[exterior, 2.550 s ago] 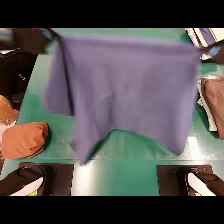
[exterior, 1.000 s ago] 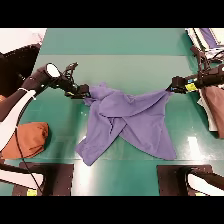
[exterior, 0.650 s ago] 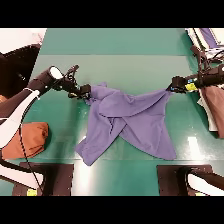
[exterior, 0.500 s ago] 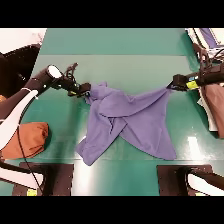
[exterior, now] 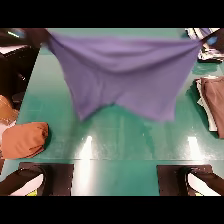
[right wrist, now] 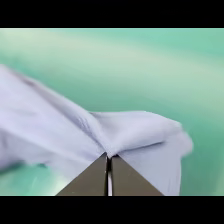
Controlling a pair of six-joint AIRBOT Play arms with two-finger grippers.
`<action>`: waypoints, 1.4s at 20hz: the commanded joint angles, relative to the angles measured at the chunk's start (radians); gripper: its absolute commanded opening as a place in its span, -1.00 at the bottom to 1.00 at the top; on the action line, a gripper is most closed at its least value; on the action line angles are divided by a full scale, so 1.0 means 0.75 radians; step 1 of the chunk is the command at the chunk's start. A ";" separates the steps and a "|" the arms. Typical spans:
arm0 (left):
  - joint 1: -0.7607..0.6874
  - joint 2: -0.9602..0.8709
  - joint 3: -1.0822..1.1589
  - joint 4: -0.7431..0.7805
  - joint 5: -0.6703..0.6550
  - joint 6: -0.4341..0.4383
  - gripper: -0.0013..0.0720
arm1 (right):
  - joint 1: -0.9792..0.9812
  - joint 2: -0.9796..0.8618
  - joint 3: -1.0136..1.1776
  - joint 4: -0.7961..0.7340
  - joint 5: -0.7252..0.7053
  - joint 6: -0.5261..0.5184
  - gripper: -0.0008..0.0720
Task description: Fold the shirts.
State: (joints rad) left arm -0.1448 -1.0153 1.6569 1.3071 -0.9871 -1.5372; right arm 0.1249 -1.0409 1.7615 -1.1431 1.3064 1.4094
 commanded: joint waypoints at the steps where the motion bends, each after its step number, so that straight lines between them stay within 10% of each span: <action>1: 0.003 0.270 0.198 0.066 -0.002 -0.001 -0.90 | -0.002 0.144 0.186 -0.093 0.004 -0.006 -0.94; 13: 0.003 0.344 0.415 0.041 -0.112 -0.006 -0.91 | -0.002 0.160 0.389 -0.123 0.103 0.012 -0.94; 19: 0.003 -0.128 0.324 0.113 -0.478 0.071 -0.90 | -0.002 -0.189 0.118 -0.116 0.231 0.066 -0.94; 28: 0.027 -0.844 -0.101 0.113 -0.220 0.056 -0.90 | 0.031 -0.820 -0.146 -0.091 -0.030 0.029 -0.93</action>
State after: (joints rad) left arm -0.1356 -1.5169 1.6279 1.3914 -1.2221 -1.4876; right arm 0.1371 -1.5368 1.6665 -1.2243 1.3602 1.4414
